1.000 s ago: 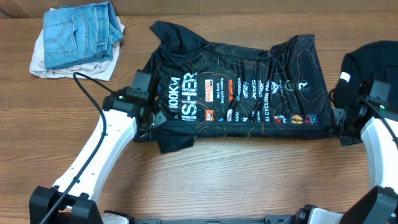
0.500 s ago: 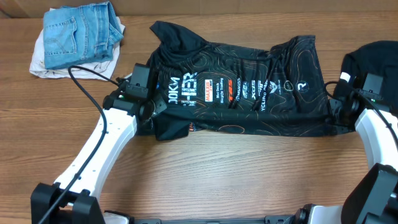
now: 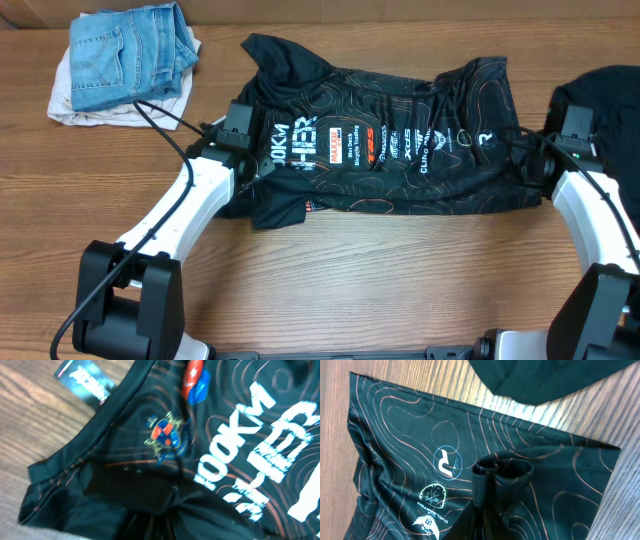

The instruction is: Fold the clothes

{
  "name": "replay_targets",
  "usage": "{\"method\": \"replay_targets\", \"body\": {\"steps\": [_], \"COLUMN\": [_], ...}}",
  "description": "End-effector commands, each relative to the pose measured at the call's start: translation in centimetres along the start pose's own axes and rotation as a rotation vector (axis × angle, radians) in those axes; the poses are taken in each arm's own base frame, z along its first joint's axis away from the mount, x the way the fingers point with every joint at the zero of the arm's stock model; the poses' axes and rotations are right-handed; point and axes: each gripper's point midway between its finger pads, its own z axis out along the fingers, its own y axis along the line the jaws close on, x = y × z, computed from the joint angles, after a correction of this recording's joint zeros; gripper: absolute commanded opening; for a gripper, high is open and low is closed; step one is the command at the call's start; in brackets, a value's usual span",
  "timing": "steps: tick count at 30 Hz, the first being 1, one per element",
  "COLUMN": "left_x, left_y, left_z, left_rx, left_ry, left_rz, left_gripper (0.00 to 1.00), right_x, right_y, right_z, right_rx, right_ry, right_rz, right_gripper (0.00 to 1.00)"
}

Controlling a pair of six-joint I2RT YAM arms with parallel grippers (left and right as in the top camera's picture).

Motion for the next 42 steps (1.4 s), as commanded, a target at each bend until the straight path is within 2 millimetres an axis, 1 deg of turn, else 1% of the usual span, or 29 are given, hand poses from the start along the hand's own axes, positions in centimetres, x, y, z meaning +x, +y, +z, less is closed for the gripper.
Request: {"method": "replay_targets", "body": {"steps": [1, 2, 3, 4, 5, 6, 7, 8, 9, 10, 11, 12, 14, 15, 16, 17, 18, 19, 20, 21, 22, 23, 25, 28, 32, 37, 40, 41, 42], "left_x": [-1.3, -1.4, -1.5, -1.5, -1.6, -1.7, -2.1, -2.3, -2.5, -2.4, -2.3, -2.2, -1.6, -1.1, -0.7, 0.0, 0.6, 1.8, 2.6, 3.8, 4.5, 5.8, 7.2, 9.0, 10.0, 10.2, 10.4, 10.5, 10.6], "left_y": [-0.4, -0.5, -0.6, -0.6, -0.6, -0.5, -0.2, 0.1, 0.2, 0.2, 0.1, 0.1, 0.2, 0.3, 0.4, 0.5, 0.6, 0.7, 0.9, 1.3, 1.4, 1.6, 1.9, 3.0, 3.3, 3.5, 3.9, 4.3, 4.4], "left_z": [0.0, -0.1, -0.1, -0.1, -0.1, -0.1, -0.1, -0.1, -0.1, -0.2, -0.3, -0.5, -1.4, -2.2, -2.7, -3.2, -3.4, -3.5, -3.5, -3.6, -3.6, -3.6, -3.3, -2.2, -0.9, 0.0, 0.6, 1.1, 1.3], "left_rx": [0.009, 0.013, 0.017, 0.017, 0.017, 0.011, -0.011, -0.027, -0.034, -0.032, -0.030, -0.035, -0.049, -0.054, -0.061, -0.063, -0.060, -0.055, -0.058, -0.065, -0.068, -0.070, -0.083, -0.148, -0.163, -0.176, -0.199, -0.221, -0.229], "left_ry": [-0.045, -0.049, -0.054, -0.055, -0.058, -0.066, -0.086, -0.102, -0.108, -0.106, -0.097, -0.085, -0.029, 0.017, 0.050, 0.092, 0.123, 0.182, 0.225, 0.286, 0.322, 0.387, 0.464, 0.559, 0.615, 0.620, 0.630, 0.634, 0.634], "left_rz": [0.004, 0.010, 0.024, 0.024, 0.028, 0.040, 0.041, 0.047, 0.049, 0.071, 0.096, 0.108, 0.117, 0.126, 0.129, 0.132, 0.134, 0.129, 0.117, 0.110, 0.108, 0.104, 0.100, 0.110, 0.134, 0.141, 0.143, 0.147, 0.150], "left_gripper": [0.15, 0.15, 0.20, 0.26, 0.30, 0.37, 0.43, 0.44, 0.50, 0.52, 0.54, 0.56, 0.59, 0.62, 0.70, 0.77, 0.81, 0.84, 0.84, 0.84, 0.84, 0.83, 0.81, 0.74, 0.69, 0.68, 0.65, 0.62, 0.62], "right_x": [-0.2, -0.1, 0.2, 0.2, 0.3, 0.2, 0.0, -0.4, -0.7, -0.8, -1.0, -1.0, -1.2, -1.4, -1.3, -1.0, -0.5, 0.3, 1.1, 1.7, 2.0, 2.3, 2.5, 2.7, 2.7, 2.7, 2.7, 2.7, 2.7], "right_y": [0.0, -0.2, -0.6, -0.8, -1.2, -1.5, -1.7, -1.9, -1.8, -1.5, -1.4, -1.3, -1.0, -0.9, -0.8, -0.4, -0.1, 0.3, 0.4, 0.4, 0.3, 0.1, -0.4, -0.7, -0.8, -0.8, -0.8, -0.8, -0.8], "right_z": [1.2, 1.6, 2.5, 2.9, 3.5, 3.8, 4.0, 3.9, 3.9, 3.7, 3.5, 3.1, 2.1, 1.4, 1.0, 0.7, 0.5, 0.4, 0.4, 0.3, 0.3, 0.2, 0.1, 0.0, 0.0, 0.0, 0.0, 0.0, 0.0], "right_rx": [0.025, 0.035, 0.057, 0.067, 0.085, 0.101, 0.113, 0.124, 0.123, 0.120, 0.124, 0.136, 0.161, 0.177, 0.185, 0.176, 0.160, 0.130, 0.119, 0.109, 0.106, 0.115, 0.133, 0.147, 0.147, 0.148, 0.148, 0.148, 0.148], "right_ry": [-0.004, 0.001, 0.010, 0.011, 0.008, 0.000, -0.011, -0.032, -0.043, -0.043, -0.039, -0.032, -0.012, -0.001, 0.014, 0.042, 0.074, 0.124, 0.164, 0.195, 0.210, 0.223, 0.236, 0.245, 0.246, 0.245, 0.246, 0.245, 0.245], "right_rz": [0.004, 0.003, 0.001, 0.000, -0.002, -0.003, -0.005, -0.011, -0.034, -0.073, -0.104, -0.121, -0.126, -0.129, -0.131, -0.152, -0.175, -0.198, -0.199, -0.208, -0.216, -0.216, -0.216, -0.216, -0.216, -0.216, -0.216, -0.216, -0.216], "right_gripper": [0.10, 0.14, 0.18, 0.20, 0.36, 0.40, 0.40, 0.47, 0.67, 0.87, 0.96, 0.98, 0.99, 0.98, 0.96, 0.91, 0.88, 0.83, 0.77, 0.74, 0.74, 0.74, 0.74, 0.75, 0.75, 0.75, 0.76, 0.76, 0.76]}}
